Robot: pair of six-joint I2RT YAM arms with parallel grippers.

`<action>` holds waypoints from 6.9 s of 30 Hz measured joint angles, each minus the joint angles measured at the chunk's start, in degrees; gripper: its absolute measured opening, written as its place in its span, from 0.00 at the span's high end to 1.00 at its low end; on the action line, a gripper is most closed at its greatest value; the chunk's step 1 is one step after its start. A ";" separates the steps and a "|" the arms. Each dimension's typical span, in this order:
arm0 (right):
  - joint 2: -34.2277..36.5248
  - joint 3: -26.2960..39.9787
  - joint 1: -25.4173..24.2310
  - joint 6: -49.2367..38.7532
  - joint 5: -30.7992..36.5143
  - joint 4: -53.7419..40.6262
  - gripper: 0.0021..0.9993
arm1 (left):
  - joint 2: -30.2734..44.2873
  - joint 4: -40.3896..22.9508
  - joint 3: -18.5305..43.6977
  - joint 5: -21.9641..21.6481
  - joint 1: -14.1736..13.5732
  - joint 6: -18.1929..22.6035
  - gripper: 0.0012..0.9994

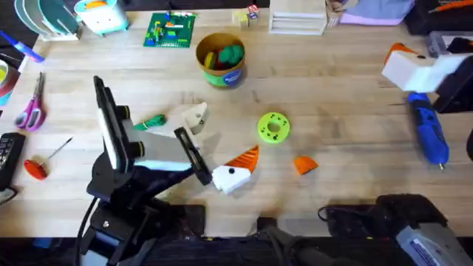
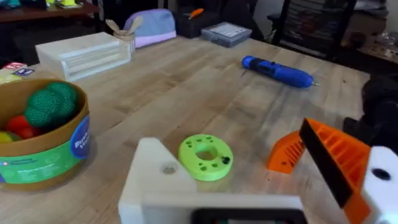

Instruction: Pick up the gripper from the table and insert it into the empty holder that is missing its gripper. Then pick up a screw, insert it into the mounting hole, and use the screwdriver to tighten it. Finally, clean up the table by picking up the vegetable and placing it into the bucket.

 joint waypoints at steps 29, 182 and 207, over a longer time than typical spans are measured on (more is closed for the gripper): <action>17.92 15.30 32.00 -2.62 -3.92 -29.51 0.01 | 0.01 -0.18 0.00 2.62 0.00 0.00 0.01; 61.94 0.90 26.08 37.95 -76.46 36.14 0.99 | 0.00 -0.20 0.00 2.31 0.02 -0.39 0.01; 66.38 0.85 30.31 54.47 -74.48 52.99 0.99 | 0.02 -0.19 0.00 0.81 0.33 -1.25 0.01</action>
